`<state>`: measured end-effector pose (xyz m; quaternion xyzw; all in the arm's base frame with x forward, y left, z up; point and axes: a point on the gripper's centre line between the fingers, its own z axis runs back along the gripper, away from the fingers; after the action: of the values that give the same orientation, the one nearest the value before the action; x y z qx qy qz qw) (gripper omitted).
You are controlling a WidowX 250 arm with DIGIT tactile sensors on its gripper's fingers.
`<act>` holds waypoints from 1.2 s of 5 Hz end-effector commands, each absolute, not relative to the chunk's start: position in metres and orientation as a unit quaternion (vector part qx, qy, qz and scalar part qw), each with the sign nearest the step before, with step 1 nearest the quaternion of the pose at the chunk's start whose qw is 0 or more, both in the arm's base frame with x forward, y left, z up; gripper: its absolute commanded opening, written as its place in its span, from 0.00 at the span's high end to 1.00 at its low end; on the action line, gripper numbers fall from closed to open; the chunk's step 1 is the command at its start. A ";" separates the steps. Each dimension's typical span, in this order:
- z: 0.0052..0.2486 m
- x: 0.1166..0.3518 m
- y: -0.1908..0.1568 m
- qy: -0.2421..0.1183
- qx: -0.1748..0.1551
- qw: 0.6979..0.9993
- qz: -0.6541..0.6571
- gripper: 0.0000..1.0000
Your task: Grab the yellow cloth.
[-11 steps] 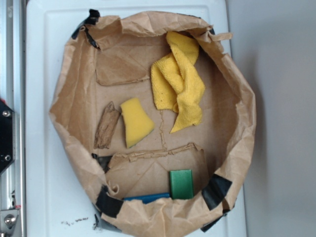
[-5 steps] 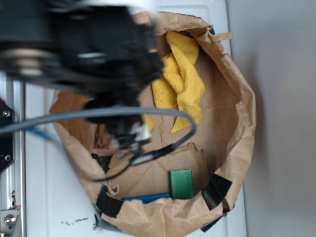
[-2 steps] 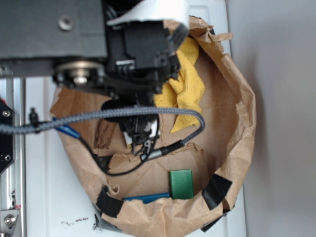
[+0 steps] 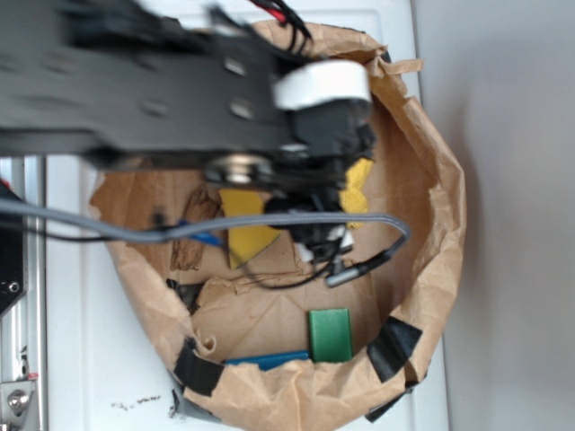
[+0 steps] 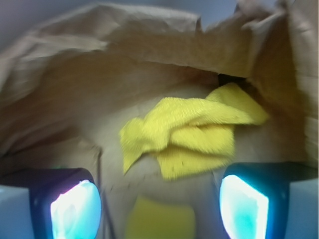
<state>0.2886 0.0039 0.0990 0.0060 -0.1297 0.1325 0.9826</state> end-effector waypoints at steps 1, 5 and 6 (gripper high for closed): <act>0.074 0.317 0.012 -0.179 0.032 0.971 0.152 0.00; 0.031 0.341 0.020 -0.191 0.051 0.965 0.170 1.00; 0.047 0.337 0.018 -0.179 0.036 0.968 0.170 1.00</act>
<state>0.3267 0.0078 0.0272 0.0402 -0.1456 0.1634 0.9749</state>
